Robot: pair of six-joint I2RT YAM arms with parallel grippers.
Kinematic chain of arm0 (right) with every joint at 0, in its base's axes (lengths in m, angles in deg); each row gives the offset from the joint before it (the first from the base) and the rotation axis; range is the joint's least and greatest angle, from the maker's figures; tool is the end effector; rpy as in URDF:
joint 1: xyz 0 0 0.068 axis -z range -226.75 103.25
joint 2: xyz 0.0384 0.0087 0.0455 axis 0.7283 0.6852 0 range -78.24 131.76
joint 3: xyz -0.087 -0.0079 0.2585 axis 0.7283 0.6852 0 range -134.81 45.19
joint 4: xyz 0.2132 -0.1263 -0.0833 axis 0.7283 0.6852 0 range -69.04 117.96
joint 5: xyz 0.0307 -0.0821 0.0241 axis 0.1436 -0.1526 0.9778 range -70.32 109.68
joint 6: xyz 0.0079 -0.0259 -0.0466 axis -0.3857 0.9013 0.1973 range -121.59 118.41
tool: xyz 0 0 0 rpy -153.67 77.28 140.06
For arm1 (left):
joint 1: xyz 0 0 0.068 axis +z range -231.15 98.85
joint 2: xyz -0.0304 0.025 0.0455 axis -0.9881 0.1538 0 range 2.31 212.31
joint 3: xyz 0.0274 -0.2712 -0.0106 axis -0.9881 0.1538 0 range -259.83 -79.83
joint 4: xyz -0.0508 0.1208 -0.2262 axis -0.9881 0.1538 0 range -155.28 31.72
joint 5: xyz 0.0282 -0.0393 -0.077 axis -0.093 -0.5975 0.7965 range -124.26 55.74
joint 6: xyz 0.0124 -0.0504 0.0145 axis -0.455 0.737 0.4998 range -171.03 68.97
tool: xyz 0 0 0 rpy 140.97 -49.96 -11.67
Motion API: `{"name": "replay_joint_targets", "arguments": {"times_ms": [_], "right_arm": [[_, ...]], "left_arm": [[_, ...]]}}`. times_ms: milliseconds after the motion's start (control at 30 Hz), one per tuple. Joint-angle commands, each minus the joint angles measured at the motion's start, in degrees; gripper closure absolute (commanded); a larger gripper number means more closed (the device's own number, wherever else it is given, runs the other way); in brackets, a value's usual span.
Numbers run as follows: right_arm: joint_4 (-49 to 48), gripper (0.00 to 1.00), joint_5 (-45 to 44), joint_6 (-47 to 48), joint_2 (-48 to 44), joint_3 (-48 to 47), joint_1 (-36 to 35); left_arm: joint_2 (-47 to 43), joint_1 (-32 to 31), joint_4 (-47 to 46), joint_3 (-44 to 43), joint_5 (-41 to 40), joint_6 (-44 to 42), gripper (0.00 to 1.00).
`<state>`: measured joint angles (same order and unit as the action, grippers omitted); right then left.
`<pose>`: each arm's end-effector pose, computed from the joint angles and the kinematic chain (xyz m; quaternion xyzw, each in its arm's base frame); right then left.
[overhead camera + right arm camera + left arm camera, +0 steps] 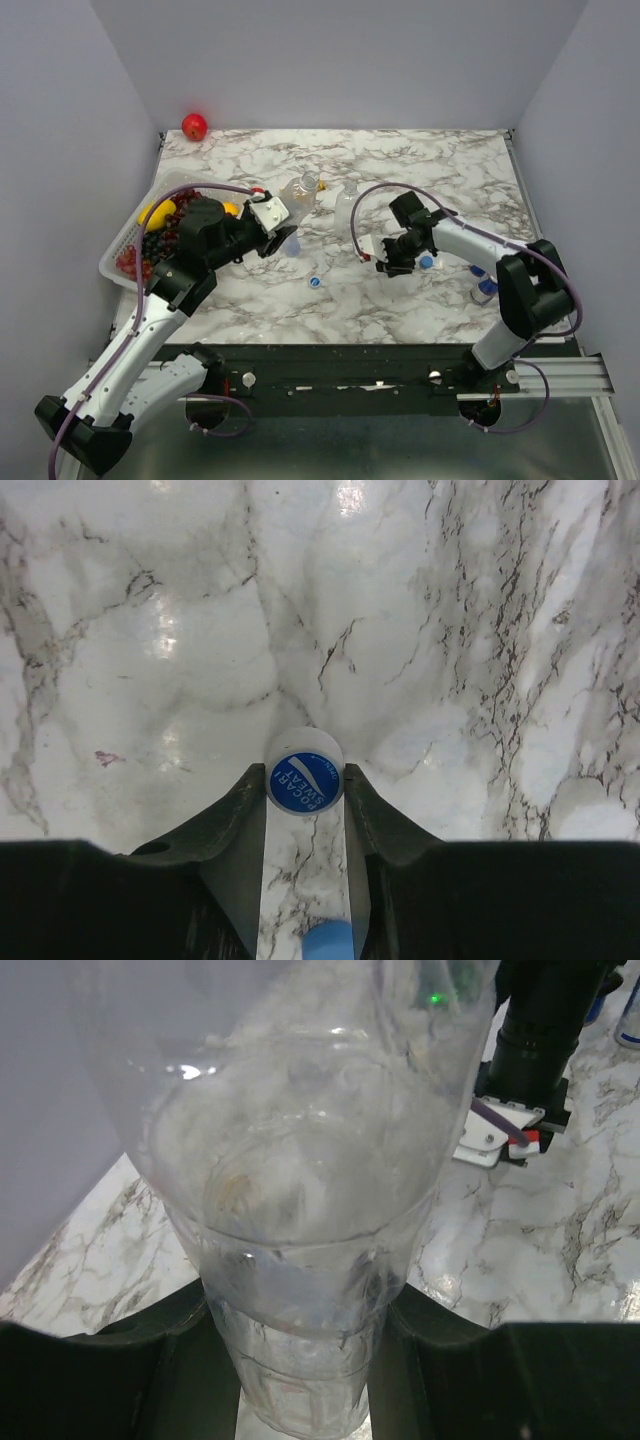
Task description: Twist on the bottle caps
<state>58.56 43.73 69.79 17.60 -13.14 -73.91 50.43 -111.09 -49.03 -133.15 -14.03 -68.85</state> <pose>0.2648 0.1522 0.1717 -0.7525 0.6123 0.1437 0.1952 0.1565 -0.1044 0.3714 0.4097 0.6496 -0.2008 0.6081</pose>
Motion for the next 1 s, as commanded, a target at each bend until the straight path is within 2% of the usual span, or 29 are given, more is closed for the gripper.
{"name": "replay_joint_targets", "arguments": {"times_ms": [0, 67, 167, 233, 333, 467, 600, 767, 967], "right_arm": [[7.38, 0.79, 4.06, -6.4, -12.38, -1.78, 0.09], [11.42, 0.8, 6.52, -10.98, -16.27, -3.98, 0.09], [20.64, 0.8, 11.71, -17.48, -22.6, -10.3, 0.09], [23.12, 0.8, 14.0, -21.69, -26.2, -16.45, 0.09], [28.74, 0.79, 15.93, -21.72, -28.67, -24.96, -0.09], [33.75, 0.78, 16.55, -20.4, -28.86, -33.77, -3.76], [34.81, 0.76, 16.82, -19.35, -27.11, -38.08, -9.22], [34.47, 0.76, 13.39, -18.2, -24.12, -40.2, -18.61], [30.08, 0.76, 10.4, -17.85, -22.8, -36.42, -21.88]], "left_arm": [[-0.57, -0.03, 0.28, 3.04, 4.81, -0.46, 0.97], [-0.48, -1.35, -0.6, 5.15, 5.87, -1.33, 0.97], [-0.74, -3.72, -2.44, 8.3, 7.72, -2.13, 0.98], [-1.18, -5.56, -3.41, 10.24, 8.6, -3.0, 1.0], [-1.97, -9.43, -5.08, 14.64, 8.43, -5.45, 1.0], [-2.06, -11.9, -7.71, 19.99, 10.53, -8.1, 1.0], [-1.71, -13.75, -14.65, 24.4, 8.6, -8.89, 1.0], [0.48, -13.66, -15.99, 24.5, 8.43, -9.95, 1.0], [0.75, -13.66, -18.45, 25.02, 8.07, -10.65, 1.0]]}}
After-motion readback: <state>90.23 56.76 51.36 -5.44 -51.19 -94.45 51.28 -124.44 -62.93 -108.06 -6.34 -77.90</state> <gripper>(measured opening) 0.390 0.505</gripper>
